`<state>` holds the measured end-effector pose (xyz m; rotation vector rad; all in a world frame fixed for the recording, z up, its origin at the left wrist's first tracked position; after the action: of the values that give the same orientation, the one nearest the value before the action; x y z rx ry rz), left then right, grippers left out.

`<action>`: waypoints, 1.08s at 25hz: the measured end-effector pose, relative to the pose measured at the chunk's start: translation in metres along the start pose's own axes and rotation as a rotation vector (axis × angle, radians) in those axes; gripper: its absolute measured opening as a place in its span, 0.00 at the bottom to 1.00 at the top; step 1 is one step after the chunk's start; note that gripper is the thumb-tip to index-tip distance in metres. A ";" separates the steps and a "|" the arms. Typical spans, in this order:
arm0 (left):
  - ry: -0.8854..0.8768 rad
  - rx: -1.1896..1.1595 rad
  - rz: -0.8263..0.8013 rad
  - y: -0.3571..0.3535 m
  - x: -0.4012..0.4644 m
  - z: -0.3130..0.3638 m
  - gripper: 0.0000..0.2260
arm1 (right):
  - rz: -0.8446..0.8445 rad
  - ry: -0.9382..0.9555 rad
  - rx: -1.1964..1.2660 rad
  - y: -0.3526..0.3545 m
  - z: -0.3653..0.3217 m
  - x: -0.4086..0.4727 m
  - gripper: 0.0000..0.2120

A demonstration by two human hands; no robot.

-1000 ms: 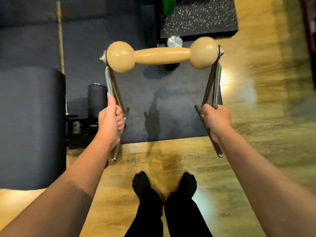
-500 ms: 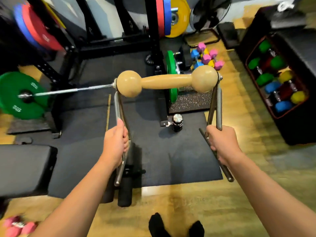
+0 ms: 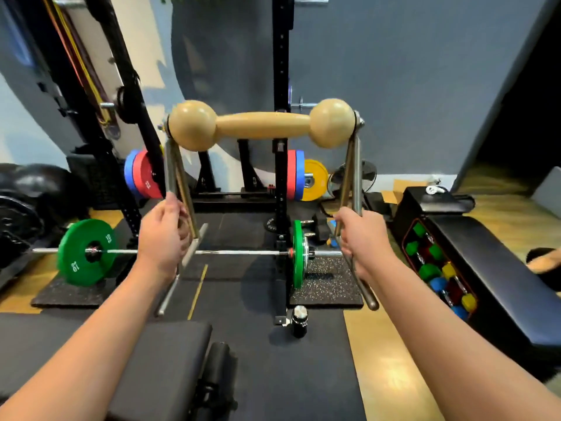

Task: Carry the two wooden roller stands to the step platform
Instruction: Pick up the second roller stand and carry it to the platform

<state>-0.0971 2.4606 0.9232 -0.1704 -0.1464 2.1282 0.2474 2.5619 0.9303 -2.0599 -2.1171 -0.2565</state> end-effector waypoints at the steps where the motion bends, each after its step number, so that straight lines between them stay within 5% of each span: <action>1: -0.048 -0.013 0.005 0.000 -0.016 0.023 0.22 | -0.029 0.061 0.020 0.001 -0.029 -0.002 0.06; 5: -0.194 -0.060 0.078 0.008 -0.085 0.101 0.19 | -0.109 0.223 0.122 0.001 -0.124 -0.022 0.14; 16: -0.359 0.062 0.340 0.111 -0.268 0.260 0.20 | -0.283 0.208 0.473 -0.088 -0.258 -0.111 0.26; 27: -0.440 0.166 0.745 0.316 -0.443 0.285 0.22 | -0.652 0.194 0.633 -0.272 -0.300 -0.276 0.26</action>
<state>-0.1761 1.9067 1.1776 0.4093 -0.1797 2.8816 -0.0151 2.2134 1.1532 -0.9424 -2.2800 0.1243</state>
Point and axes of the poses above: each hand's wrist, its own x-axis towards the middle knuckle, its own y-axis out of the back of the hand, z = x × y, the point moved 5 cm from there along x, towards the middle knuckle, and after that the axes turned 15 degrees about y, right-handed, at the moved point
